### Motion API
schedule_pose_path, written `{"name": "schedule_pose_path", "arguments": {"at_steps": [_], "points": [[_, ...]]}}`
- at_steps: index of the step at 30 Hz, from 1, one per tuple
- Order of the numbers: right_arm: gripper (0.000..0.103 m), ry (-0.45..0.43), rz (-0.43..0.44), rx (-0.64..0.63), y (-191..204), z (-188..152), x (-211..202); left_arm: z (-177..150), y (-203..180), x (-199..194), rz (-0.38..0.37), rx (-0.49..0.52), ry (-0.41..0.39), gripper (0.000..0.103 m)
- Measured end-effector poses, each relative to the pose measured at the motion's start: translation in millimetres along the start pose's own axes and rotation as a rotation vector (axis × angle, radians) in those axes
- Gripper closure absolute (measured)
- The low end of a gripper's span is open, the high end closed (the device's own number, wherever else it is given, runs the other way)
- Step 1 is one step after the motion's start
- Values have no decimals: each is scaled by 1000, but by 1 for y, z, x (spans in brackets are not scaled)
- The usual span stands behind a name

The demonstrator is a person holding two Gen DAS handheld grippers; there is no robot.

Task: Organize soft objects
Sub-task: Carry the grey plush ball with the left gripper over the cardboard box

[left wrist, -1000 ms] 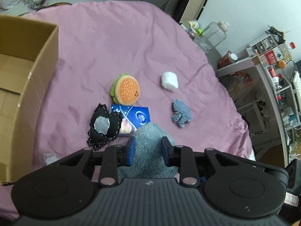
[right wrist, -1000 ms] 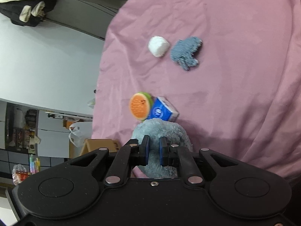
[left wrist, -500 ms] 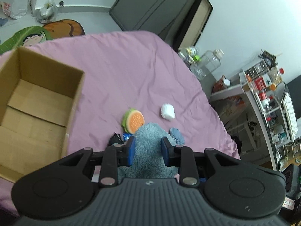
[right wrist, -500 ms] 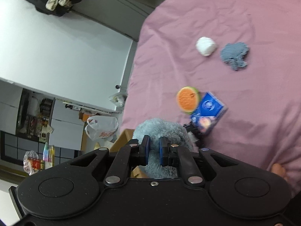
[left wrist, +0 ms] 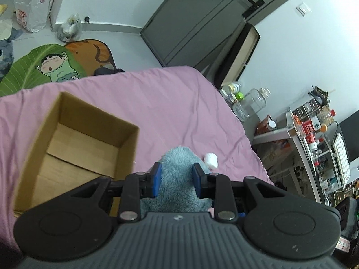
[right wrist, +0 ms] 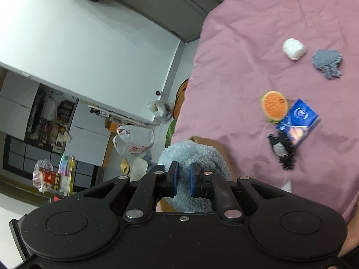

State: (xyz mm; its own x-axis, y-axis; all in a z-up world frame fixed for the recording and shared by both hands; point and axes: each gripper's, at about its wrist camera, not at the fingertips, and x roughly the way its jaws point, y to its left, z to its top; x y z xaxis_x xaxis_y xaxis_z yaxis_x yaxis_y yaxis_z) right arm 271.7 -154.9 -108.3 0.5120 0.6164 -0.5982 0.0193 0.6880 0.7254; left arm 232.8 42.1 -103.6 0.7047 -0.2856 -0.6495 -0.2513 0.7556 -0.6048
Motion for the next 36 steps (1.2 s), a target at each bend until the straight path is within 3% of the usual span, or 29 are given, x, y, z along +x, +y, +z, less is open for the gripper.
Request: {"name": "schedule_pose_path", "arguments": {"at_steps": [20,36], "points": [[92,79,-2,-73,54,-27,62,33,70,-23,43,-65,-37,75],[88,139,-35,-27,48,-27,120,56,116,11,103,-129,0,75]]}}
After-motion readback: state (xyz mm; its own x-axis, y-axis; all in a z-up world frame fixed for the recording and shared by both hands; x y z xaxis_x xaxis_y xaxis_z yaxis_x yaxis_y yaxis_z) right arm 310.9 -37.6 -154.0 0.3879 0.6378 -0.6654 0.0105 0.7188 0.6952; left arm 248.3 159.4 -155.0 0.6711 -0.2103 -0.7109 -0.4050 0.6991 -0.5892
